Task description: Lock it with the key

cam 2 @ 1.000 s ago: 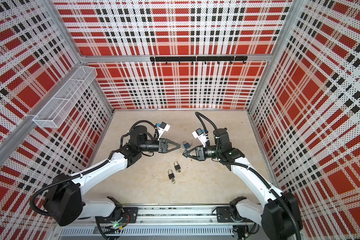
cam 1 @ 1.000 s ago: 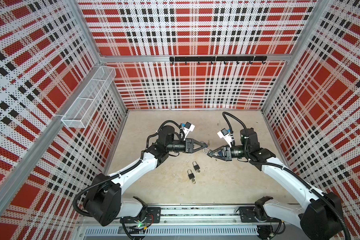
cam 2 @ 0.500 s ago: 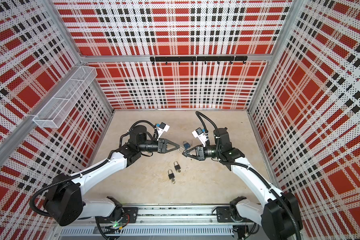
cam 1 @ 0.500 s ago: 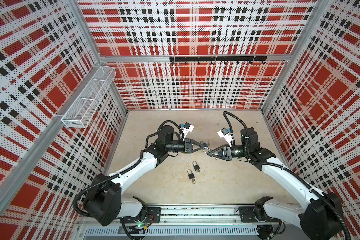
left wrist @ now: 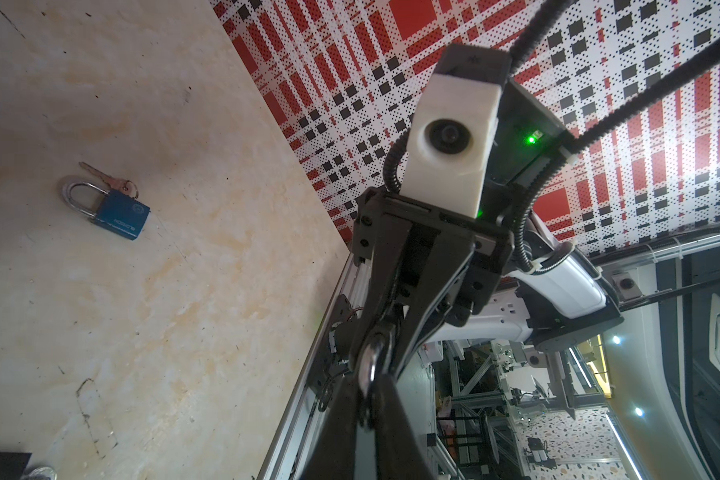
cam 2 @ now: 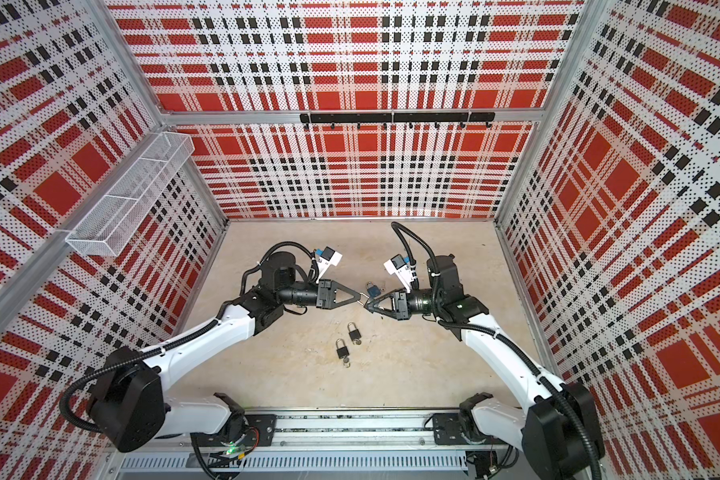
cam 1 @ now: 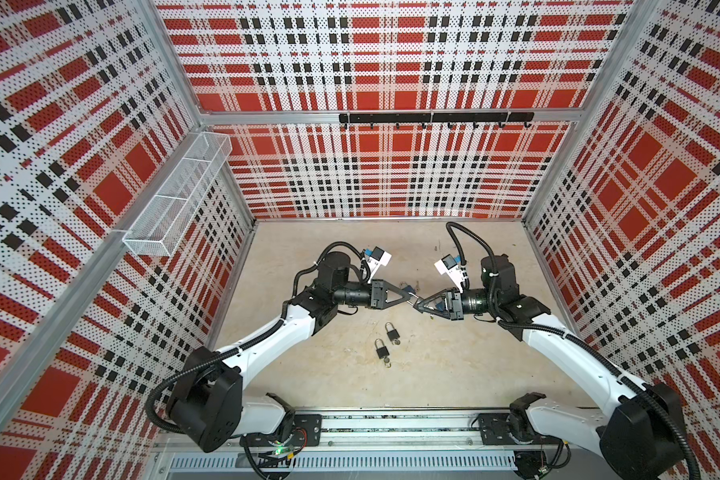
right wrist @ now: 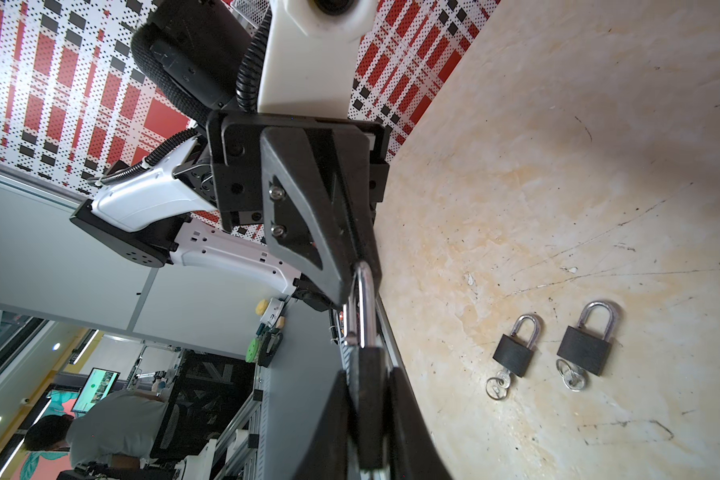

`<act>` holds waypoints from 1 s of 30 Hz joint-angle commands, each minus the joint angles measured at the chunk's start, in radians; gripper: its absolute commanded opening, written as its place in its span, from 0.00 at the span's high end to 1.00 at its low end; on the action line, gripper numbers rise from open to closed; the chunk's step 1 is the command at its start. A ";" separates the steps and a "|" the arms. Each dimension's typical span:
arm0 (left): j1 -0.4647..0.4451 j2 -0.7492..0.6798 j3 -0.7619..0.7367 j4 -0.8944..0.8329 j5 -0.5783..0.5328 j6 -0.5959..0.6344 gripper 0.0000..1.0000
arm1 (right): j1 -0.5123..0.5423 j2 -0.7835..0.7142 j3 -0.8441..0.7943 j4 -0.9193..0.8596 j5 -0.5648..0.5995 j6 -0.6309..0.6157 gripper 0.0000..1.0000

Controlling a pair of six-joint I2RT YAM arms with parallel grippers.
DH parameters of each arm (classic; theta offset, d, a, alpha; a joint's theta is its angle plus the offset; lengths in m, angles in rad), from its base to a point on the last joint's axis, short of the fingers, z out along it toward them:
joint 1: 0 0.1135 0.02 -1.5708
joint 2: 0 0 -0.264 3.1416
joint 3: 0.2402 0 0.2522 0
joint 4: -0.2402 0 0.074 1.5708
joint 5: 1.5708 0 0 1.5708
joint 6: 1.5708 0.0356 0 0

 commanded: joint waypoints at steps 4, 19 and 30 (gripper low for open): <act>-0.012 0.009 0.002 -0.003 0.026 0.014 1.00 | -0.004 0.007 0.020 0.132 -0.044 0.074 1.00; -0.041 0.030 0.016 -0.003 -0.007 0.017 1.00 | -0.004 -0.012 -0.030 0.306 -0.065 0.227 1.00; -0.075 0.020 0.003 -0.003 -0.019 -0.002 1.00 | -0.004 0.010 -0.025 0.344 -0.003 0.237 1.00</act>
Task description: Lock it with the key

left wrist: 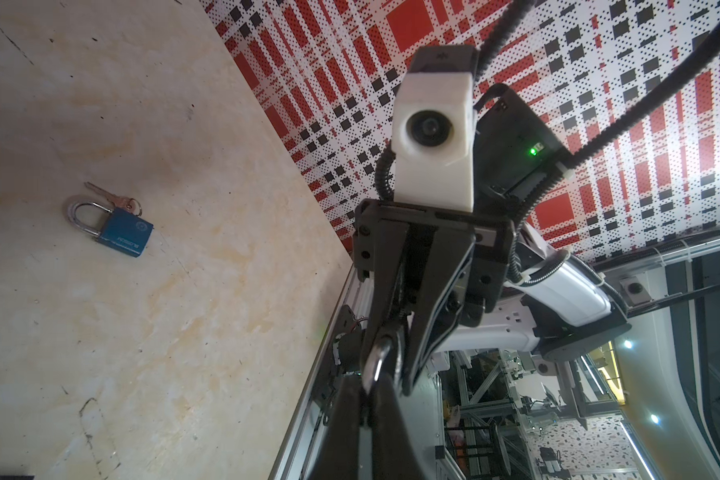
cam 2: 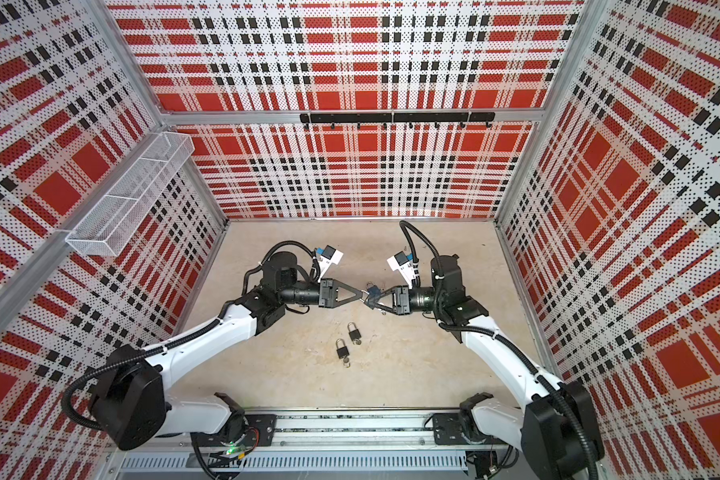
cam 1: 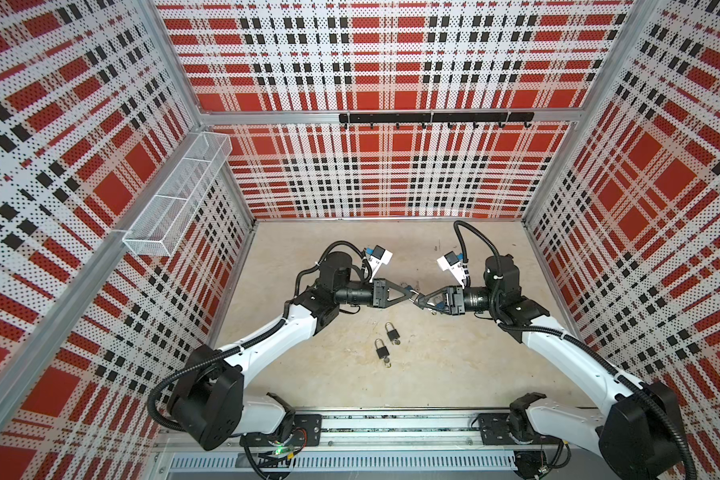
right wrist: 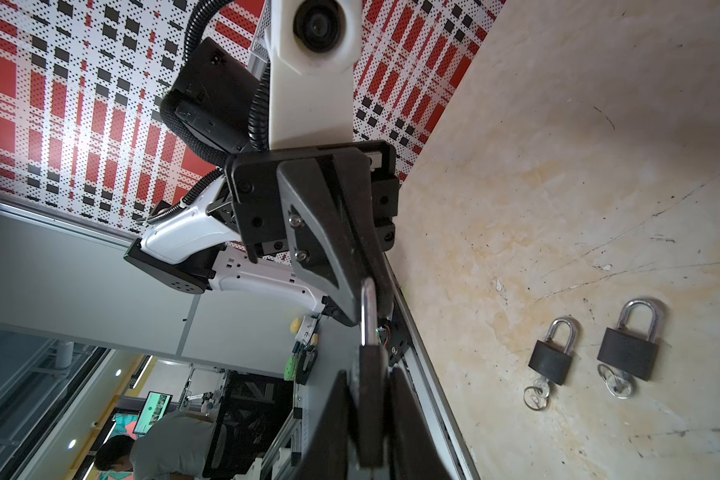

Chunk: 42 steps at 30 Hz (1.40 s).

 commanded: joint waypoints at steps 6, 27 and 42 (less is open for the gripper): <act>-0.092 0.013 -0.009 -0.036 0.013 -0.010 1.00 | 0.006 0.021 0.019 0.186 0.047 0.000 1.00; -0.170 0.015 -0.008 -0.036 -0.032 -0.018 1.00 | 0.006 0.078 0.033 0.213 0.066 -0.010 1.00; -0.039 -0.064 0.059 -0.024 -0.086 -0.019 0.83 | 0.039 0.039 0.040 -0.026 0.142 -0.172 1.00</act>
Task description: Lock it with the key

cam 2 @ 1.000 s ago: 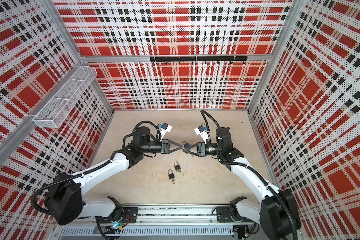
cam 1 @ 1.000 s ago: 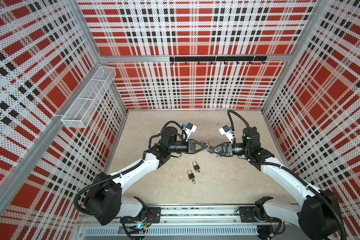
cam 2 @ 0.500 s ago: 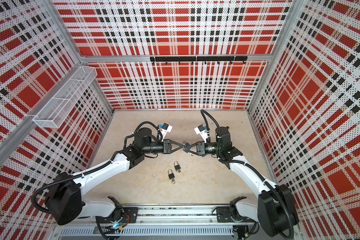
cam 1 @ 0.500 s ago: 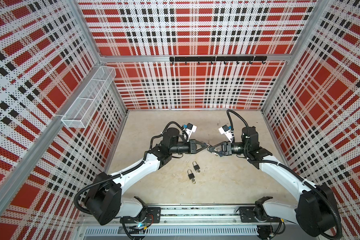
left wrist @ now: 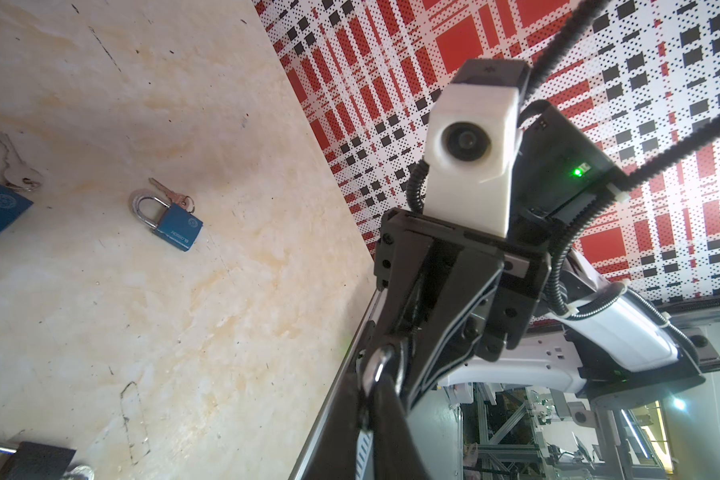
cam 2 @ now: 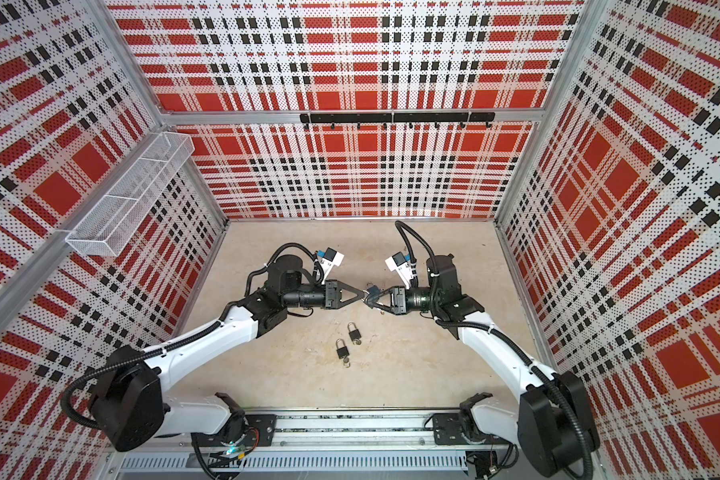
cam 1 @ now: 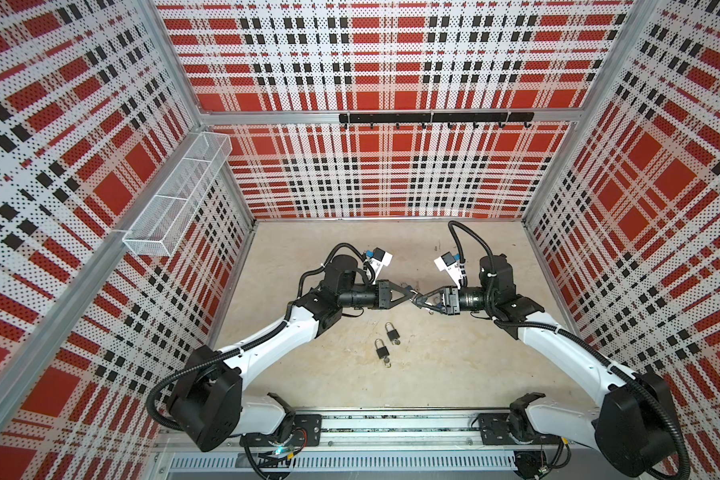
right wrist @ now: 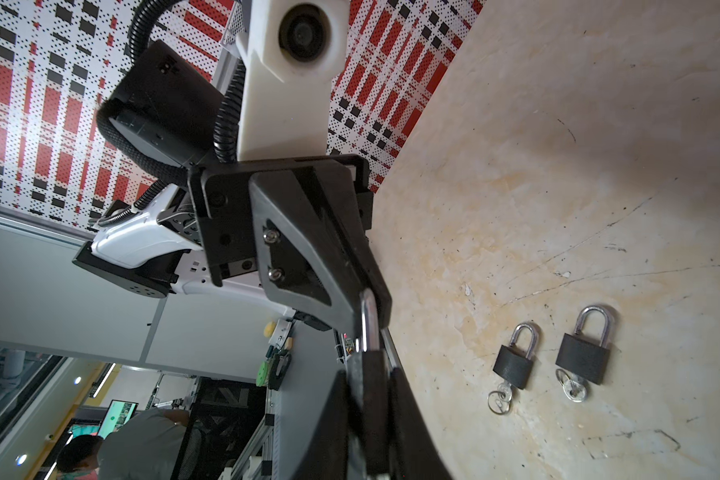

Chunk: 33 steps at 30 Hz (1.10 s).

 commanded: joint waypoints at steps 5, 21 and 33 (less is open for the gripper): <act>-0.008 -0.050 0.052 0.080 0.069 -0.026 0.79 | 0.030 0.001 0.029 0.031 0.060 -0.044 1.00; -0.022 -0.024 0.034 0.109 0.083 -0.040 1.00 | 0.035 0.008 0.027 0.069 0.048 -0.012 1.00; 0.022 -0.062 -0.024 0.147 0.020 -0.064 1.00 | 0.035 0.015 -0.002 0.145 0.057 0.040 0.78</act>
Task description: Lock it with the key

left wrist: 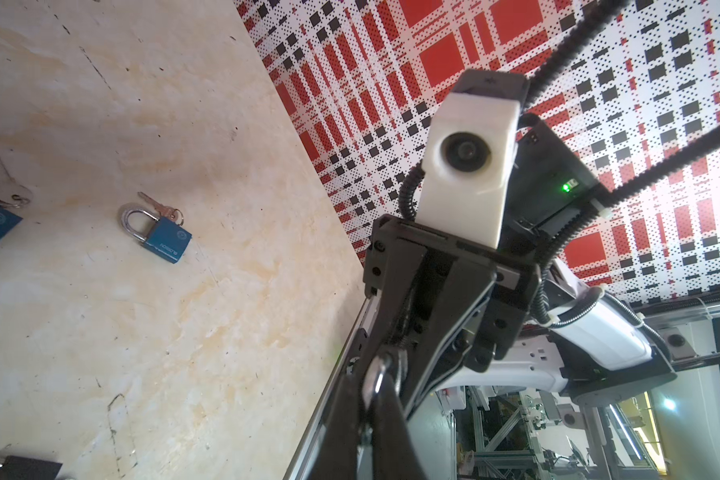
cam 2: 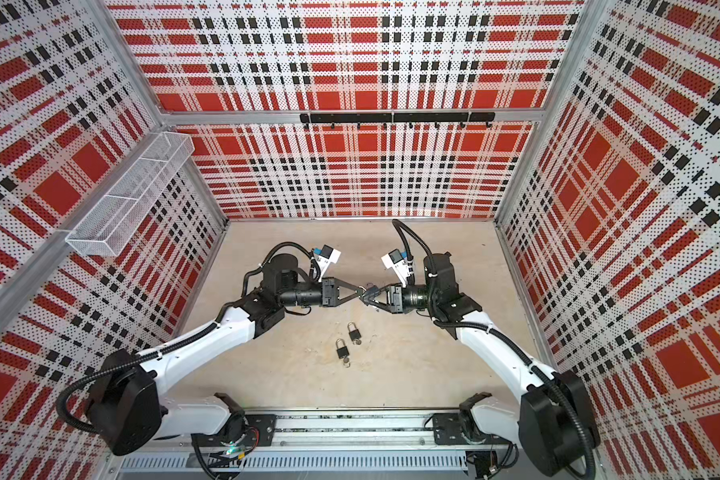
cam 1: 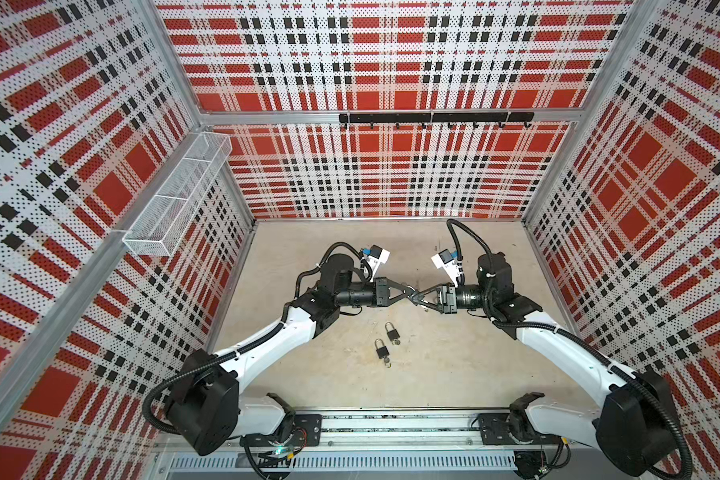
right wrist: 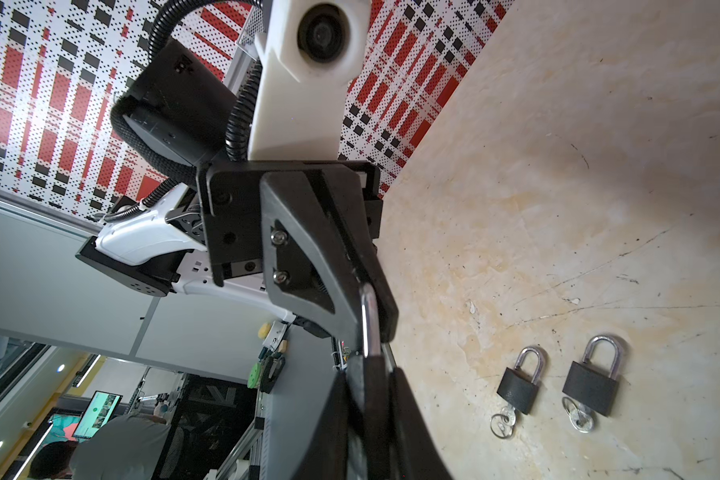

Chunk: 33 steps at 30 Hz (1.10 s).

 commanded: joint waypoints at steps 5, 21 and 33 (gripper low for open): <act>0.049 -0.080 -0.038 0.108 -0.025 -0.046 1.00 | 0.005 -0.001 -0.052 0.143 0.039 0.060 0.67; 0.075 -0.093 -0.055 0.116 -0.022 -0.055 1.00 | -0.018 -0.039 -0.117 0.300 0.047 0.176 0.64; 0.073 -0.089 -0.063 0.116 -0.025 -0.059 1.00 | -0.019 -0.029 -0.080 0.290 0.060 0.163 0.76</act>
